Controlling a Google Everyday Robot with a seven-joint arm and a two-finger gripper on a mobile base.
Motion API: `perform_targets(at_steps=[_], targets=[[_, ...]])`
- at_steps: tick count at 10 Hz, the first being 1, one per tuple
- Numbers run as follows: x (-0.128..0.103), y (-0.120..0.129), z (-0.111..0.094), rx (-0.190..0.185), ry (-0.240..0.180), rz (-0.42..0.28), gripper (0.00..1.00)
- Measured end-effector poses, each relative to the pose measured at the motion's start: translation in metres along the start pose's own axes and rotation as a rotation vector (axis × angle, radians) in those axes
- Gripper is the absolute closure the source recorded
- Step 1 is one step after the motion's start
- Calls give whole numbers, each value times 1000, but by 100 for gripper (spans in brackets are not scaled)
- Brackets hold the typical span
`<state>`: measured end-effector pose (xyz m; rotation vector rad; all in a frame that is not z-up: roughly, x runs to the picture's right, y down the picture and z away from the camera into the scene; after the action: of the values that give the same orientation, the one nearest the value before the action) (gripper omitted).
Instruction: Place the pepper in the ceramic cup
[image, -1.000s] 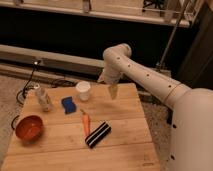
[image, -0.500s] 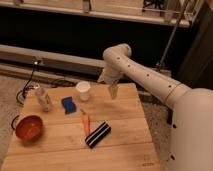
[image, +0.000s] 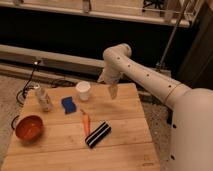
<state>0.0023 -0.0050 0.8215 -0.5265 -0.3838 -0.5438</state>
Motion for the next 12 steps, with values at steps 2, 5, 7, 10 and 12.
perform_targets(at_steps=[2, 5, 7, 10, 12], targets=[[0, 0, 0, 0, 0, 0, 20], [0, 0, 0, 0, 0, 0, 20], [0, 0, 0, 0, 0, 0, 20], [-9, 1, 0, 6, 5, -56, 20], [-42, 4, 0, 22, -9, -184, 20]])
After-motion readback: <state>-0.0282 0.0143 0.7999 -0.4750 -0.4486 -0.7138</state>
